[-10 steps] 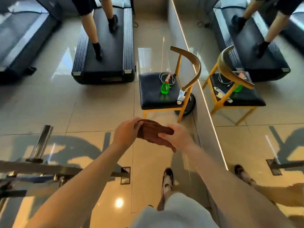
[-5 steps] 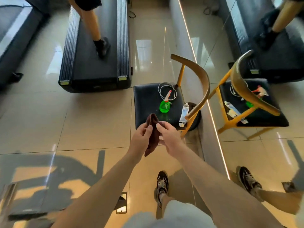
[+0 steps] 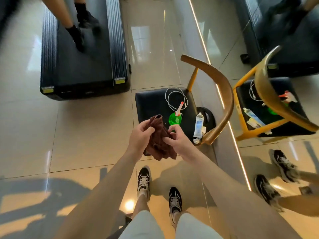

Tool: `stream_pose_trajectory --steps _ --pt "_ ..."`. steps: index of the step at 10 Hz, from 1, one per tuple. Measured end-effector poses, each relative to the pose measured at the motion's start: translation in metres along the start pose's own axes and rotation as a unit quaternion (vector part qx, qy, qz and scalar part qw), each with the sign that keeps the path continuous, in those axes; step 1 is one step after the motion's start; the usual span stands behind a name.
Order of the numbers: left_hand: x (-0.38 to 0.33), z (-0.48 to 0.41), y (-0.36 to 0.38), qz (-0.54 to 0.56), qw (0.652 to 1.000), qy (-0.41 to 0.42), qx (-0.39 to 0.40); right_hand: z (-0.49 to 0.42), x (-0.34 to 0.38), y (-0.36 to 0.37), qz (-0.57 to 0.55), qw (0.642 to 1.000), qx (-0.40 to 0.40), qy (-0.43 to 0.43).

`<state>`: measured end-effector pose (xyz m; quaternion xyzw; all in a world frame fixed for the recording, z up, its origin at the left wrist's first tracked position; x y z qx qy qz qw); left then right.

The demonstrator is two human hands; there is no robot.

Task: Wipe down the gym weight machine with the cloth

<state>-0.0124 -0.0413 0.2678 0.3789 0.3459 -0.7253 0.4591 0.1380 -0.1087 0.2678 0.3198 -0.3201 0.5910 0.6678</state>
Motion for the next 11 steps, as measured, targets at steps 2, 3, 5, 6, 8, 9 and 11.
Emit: stream_pose_trajectory --steps 2,3,5,6,8,9,11 --pt "0.069 -0.060 0.000 0.089 0.977 -0.183 0.069 -0.070 -0.007 0.020 -0.111 0.988 -0.108 0.004" --pt "0.082 -0.092 -0.003 0.159 0.968 -0.172 0.083 -0.104 -0.014 0.024 -0.090 0.987 -0.131 0.028" --pt "0.098 -0.166 -0.008 -0.001 0.998 -0.054 0.015 -0.170 -0.037 0.013 0.099 0.973 -0.199 0.070" --pt "0.113 -0.194 -0.001 -0.084 0.996 0.022 0.023 -0.198 -0.048 0.009 0.141 0.959 -0.244 0.011" --pt "0.177 -0.239 0.023 -0.202 0.979 0.023 0.032 -0.249 -0.106 0.009 0.203 0.946 -0.254 0.017" --pt "0.213 -0.241 0.035 -0.231 0.967 -0.026 0.102 -0.266 -0.139 0.009 0.220 0.942 -0.242 0.081" --pt "0.217 -0.231 0.025 -0.240 0.961 -0.078 0.111 -0.240 -0.133 -0.001 0.218 0.947 -0.181 0.152"
Point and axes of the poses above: each hand's wrist, its own z-axis away from the middle knuckle, its own y-axis out of the palm, x = y × z, the point moved 4 cm from there along -z, towards the middle knuckle, and after that the axes turned 3 degrees about -z, right-handed, at the moved point
